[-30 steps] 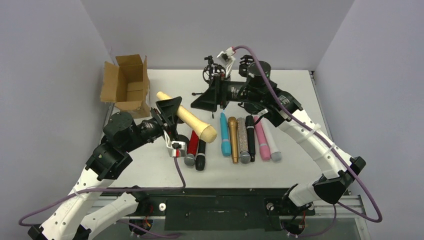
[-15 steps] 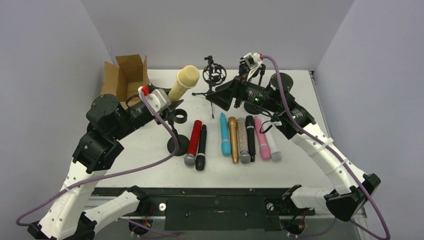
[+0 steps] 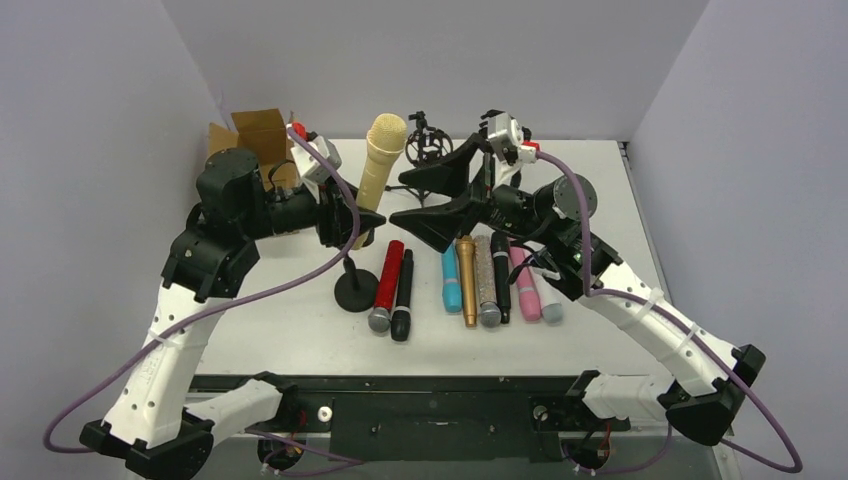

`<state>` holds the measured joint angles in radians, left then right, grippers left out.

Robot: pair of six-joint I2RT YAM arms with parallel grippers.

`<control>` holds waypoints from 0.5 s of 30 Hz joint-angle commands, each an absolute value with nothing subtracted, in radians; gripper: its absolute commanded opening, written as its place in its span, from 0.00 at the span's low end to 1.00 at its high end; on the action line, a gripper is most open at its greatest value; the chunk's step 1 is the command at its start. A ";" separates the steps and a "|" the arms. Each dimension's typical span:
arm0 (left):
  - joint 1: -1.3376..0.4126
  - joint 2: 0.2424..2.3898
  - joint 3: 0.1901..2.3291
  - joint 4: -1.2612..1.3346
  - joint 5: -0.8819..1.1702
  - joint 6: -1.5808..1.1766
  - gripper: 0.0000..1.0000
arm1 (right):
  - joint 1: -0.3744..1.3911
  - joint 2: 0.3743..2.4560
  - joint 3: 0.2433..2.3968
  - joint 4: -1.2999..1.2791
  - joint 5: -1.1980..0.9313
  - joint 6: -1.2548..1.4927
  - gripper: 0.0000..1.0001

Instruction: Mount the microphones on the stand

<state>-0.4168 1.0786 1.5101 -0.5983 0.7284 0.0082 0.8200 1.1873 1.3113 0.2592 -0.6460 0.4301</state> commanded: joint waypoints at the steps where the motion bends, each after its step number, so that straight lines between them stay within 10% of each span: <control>1: -0.415 1.041 1.518 -0.613 0.832 0.028 0.00 | 0.825 1.246 1.387 0.420 -0.687 0.461 0.71; 15: -0.440 1.009 1.482 -0.607 0.844 0.103 0.00 | 0.880 1.440 1.550 0.407 -0.717 0.553 0.63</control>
<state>-0.4332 1.0149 1.4788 -0.6182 0.8162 0.0593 0.8555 1.4078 1.4773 0.3439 -0.6769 0.5117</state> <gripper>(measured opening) 0.342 0.666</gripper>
